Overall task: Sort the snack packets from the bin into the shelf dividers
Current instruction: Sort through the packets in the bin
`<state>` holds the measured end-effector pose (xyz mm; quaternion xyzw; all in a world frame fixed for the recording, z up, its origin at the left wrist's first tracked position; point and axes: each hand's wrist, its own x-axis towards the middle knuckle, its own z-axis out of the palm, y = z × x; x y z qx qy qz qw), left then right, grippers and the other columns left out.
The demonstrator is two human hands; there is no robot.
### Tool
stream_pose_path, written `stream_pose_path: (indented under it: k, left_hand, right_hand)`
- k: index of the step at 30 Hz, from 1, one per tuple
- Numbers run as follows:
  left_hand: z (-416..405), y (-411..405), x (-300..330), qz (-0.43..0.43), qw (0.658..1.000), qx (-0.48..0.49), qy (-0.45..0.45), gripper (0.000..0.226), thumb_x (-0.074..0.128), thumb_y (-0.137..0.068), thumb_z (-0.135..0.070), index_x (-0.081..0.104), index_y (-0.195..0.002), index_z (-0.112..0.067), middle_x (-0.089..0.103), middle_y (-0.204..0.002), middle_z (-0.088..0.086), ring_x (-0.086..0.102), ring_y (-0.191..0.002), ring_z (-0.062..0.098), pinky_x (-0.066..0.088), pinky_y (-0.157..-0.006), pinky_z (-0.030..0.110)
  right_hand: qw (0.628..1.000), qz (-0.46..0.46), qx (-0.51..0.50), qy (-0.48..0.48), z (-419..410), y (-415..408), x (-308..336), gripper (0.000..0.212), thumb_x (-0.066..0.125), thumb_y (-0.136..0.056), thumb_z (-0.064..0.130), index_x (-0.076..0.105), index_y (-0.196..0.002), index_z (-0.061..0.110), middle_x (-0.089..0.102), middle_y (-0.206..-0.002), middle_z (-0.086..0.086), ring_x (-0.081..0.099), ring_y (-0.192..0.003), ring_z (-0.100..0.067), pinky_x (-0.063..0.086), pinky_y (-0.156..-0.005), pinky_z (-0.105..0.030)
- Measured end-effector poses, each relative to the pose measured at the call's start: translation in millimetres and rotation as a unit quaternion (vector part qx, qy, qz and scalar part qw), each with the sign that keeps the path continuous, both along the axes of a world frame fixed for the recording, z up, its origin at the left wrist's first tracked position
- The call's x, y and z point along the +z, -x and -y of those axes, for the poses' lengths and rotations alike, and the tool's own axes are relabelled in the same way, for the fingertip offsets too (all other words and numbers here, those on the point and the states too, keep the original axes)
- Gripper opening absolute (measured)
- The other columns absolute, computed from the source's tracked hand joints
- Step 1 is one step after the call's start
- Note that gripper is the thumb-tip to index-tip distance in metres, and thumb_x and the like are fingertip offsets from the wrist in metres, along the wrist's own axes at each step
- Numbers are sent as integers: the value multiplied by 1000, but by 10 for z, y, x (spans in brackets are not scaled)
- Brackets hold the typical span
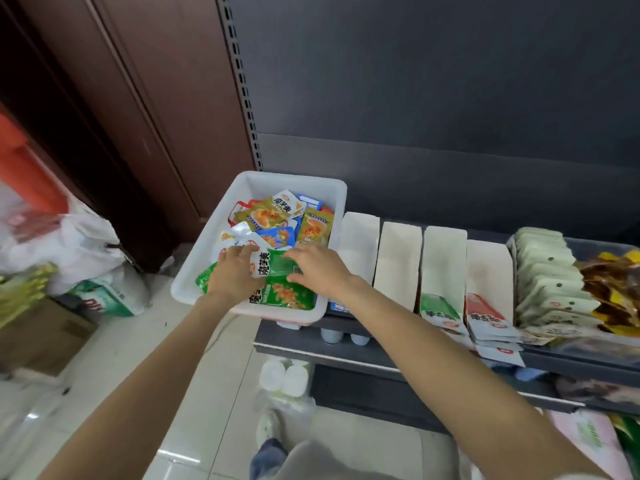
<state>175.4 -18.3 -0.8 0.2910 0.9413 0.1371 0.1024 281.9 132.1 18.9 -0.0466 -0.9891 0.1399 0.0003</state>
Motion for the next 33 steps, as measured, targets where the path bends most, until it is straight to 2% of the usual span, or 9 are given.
stream_pose_path:
  k: [6,10,13,16,18,21,25,28,33]
  left_hand:
    - [34,151,-111,-32,997,-55,40,75,69,-79,-34,33,-142,-20,35,-142,8,27,-132,28,33,-106,40]
    - [86,266,-123,-17,997,-75,8,71,68,-81,-38,36,-141,-20,38,-141,7,32,-128,26,35,-104,38]
    - [107,254,-45,28,970,30,-239,65,69,-83,-33,39,-139,-20,45,-136,4,40,-124,23,37,-102,39]
    - [53,84,238,150,880,107,-437,50,64,-88,-29,43,-134,-24,51,-129,-5,50,-114,11,42,-96,32]
    - [-29,-49,429,283,848,76,-441,40,61,-89,-33,49,-127,-31,57,-123,-6,55,-109,9,44,-97,32]
    - [-178,-259,614,348,847,-3,-402,36,64,-87,-31,49,-119,-38,54,-120,-12,53,-113,8,41,-96,27]
    - [-367,-493,724,300,859,-103,-403,36,69,-83,-10,54,-105,-34,55,-100,-22,58,-81,-10,46,-73,8]
    - [-510,-637,690,267,877,-181,-355,40,72,-80,-9,57,-107,-35,63,-95,-11,61,-80,-4,47,-75,11]
    - [-996,-1017,665,162,885,-282,-334,28,73,-80,-14,66,-107,-20,68,-93,-6,63,-84,3,54,-78,25]
  right_hand:
    - [993,111,-9,-36,59,437,-277,87,71,-78,44,26,-147,16,37,-145,-9,41,-129,-28,40,-103,-44]
    - [990,92,49,-93,71,436,-228,47,59,-90,27,44,-131,9,59,-119,-14,60,-104,-32,51,-80,-40]
    - [995,-1,2,-101,77,379,-140,27,43,-95,12,49,-120,5,65,-94,-12,66,-80,-29,51,-63,-36]
    - [947,-154,-190,210,39,247,69,12,46,-97,13,53,-106,11,64,-88,-4,63,-74,-19,50,-63,-32]
    - [841,-170,-229,459,47,68,244,18,51,-95,10,49,-108,22,65,-99,-2,65,-85,-15,54,-69,-29]
    - [766,-168,-217,581,43,-220,354,36,56,-92,4,46,-114,29,68,-102,-4,67,-88,-13,55,-68,-28]
    - [739,-231,-251,581,-79,-572,398,36,62,-87,2,48,-107,28,70,-95,-5,68,-85,-13,54,-78,-32]
    - [742,-288,-285,533,-227,-896,455,40,68,-84,6,47,-108,31,72,-82,5,68,-79,-14,55,-81,-39]
    - [801,-377,-293,361,-461,-1592,673,41,68,-86,7,51,-104,40,70,-84,13,66,-70,-10,54,-62,-22]
